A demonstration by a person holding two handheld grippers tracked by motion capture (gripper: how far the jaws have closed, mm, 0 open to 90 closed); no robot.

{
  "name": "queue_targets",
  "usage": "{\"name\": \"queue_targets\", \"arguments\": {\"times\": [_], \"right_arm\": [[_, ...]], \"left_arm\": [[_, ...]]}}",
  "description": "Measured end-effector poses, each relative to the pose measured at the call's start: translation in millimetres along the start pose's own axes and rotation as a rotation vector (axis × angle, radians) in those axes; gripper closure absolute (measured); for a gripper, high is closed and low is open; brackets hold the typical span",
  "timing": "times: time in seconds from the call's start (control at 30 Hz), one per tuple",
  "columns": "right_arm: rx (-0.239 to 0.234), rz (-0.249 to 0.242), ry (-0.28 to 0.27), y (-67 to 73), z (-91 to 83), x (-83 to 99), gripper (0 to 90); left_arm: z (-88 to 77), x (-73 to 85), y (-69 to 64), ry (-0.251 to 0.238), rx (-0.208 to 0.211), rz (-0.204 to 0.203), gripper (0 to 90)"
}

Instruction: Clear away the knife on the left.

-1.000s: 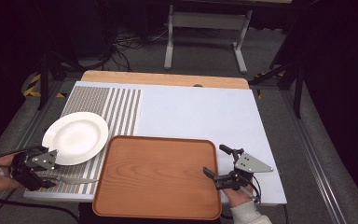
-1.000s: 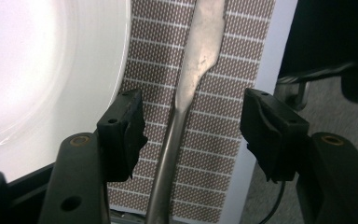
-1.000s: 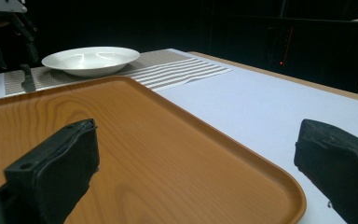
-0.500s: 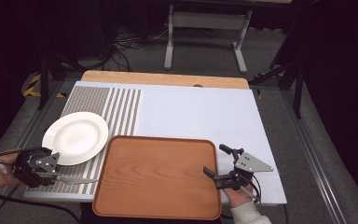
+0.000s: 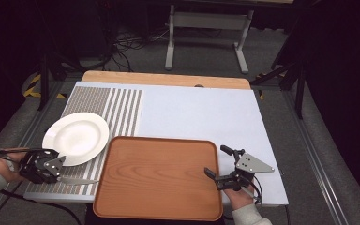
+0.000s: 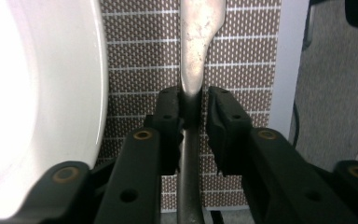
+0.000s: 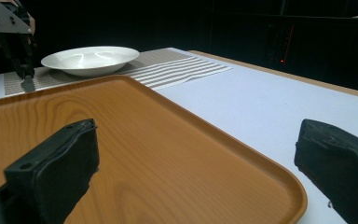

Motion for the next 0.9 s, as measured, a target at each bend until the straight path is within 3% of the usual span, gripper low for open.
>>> {"name": "queue_targets", "arguments": {"times": [0.3,0.9], "right_arm": [[0.007,0.005,-0.015,-0.5,-2.5,-1.4,0.6],[0.005,0.006,-0.016,-0.5,-3.1,-1.5,0.6]], "left_arm": [[1.6,-0.2,-0.5,-0.014,-0.015,0.025,79.5],[0.9,-2.1,-0.8,0.012,-0.016,0.020,79.9]]}}
Point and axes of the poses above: each handheld gripper's, and its own axes: z roughly forward along the jaws, x roughly out of its underside, y roughly to its left, the point moved 6 cm from there along z, roughly forward along the jaws, and after that the axes turned 5 degrees about -x, right-handed, at the moved point
